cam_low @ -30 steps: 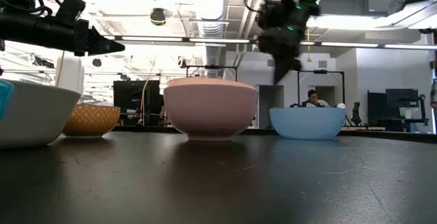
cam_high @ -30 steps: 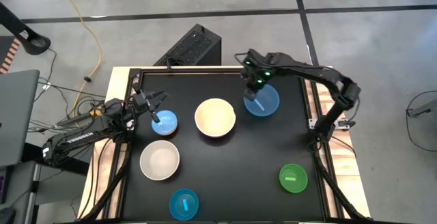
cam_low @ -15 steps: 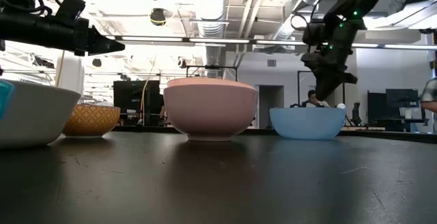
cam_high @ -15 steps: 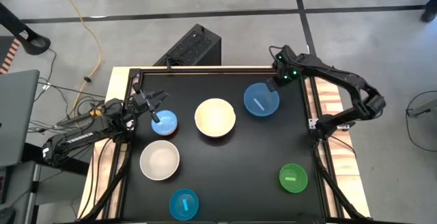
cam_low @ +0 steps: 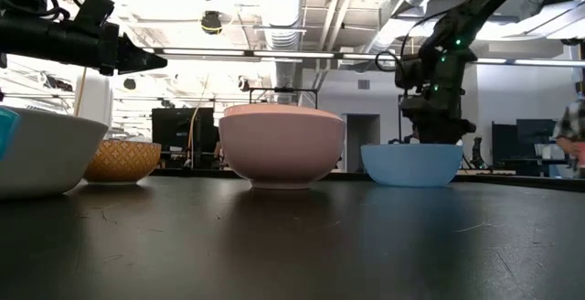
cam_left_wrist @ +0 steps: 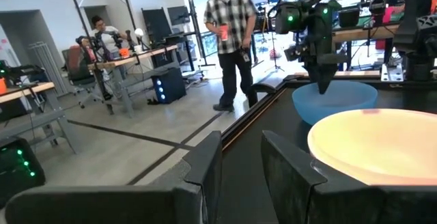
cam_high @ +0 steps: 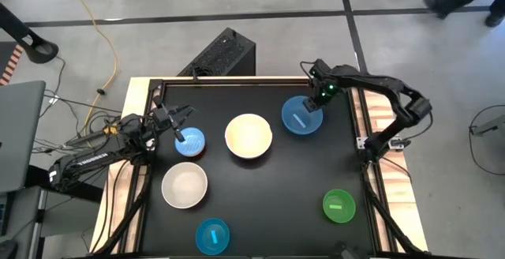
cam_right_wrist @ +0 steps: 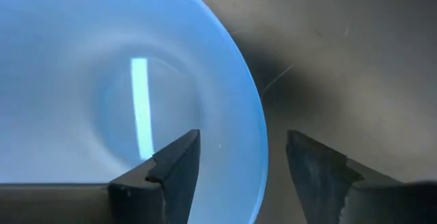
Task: Nest bowls inside each other
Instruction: Stack the blue transparent bowl on top of the light orange transparent bowl
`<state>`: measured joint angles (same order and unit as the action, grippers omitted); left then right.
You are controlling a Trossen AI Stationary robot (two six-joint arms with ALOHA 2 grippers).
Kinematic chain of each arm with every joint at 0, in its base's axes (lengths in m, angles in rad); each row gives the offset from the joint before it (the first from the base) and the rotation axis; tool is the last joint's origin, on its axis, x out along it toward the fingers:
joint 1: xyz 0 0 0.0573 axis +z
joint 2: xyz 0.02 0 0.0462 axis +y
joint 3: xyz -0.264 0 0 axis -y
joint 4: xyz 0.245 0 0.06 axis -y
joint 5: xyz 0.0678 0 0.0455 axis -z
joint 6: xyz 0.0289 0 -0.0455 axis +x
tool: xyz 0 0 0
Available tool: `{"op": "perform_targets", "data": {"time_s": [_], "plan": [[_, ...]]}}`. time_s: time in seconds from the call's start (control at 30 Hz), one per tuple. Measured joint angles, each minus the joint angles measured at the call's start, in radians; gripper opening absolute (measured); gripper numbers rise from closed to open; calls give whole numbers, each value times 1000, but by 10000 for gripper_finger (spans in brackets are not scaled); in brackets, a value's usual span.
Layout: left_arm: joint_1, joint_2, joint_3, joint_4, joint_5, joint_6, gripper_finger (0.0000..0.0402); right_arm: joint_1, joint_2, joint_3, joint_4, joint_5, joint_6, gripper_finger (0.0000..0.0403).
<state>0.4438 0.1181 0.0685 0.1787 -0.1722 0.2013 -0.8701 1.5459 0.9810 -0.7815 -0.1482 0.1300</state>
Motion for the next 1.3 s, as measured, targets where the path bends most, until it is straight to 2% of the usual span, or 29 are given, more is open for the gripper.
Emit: {"op": "perform_targets", "data": {"time_s": [0.13,0.23,0.33,0.47,0.53,0.77,0.97,1.3], "plan": [[0,0,0,0,0,3,94,0,35,0,12,-1,-2,218],[0,0,0,0,0,4,94,5,46,0,11,-2,-4,190],[0,0,0,0,0,4,94,12,42,0,10,-7,-7,139],[0,0,0,0,0,3,94,25,12,0,3,-7,-7,41],[0,0,0,-1,0,9,94,35,-10,1,3,-7,-8,14],[0,0,0,-1,0,4,94,109,-95,76,-44,-6,56,8],[0,0,0,-1,0,-2,94,263,-129,216,-35,33,147,5],[0,0,0,15,5,-29,94,544,-5,482,31,112,210,3]]}}
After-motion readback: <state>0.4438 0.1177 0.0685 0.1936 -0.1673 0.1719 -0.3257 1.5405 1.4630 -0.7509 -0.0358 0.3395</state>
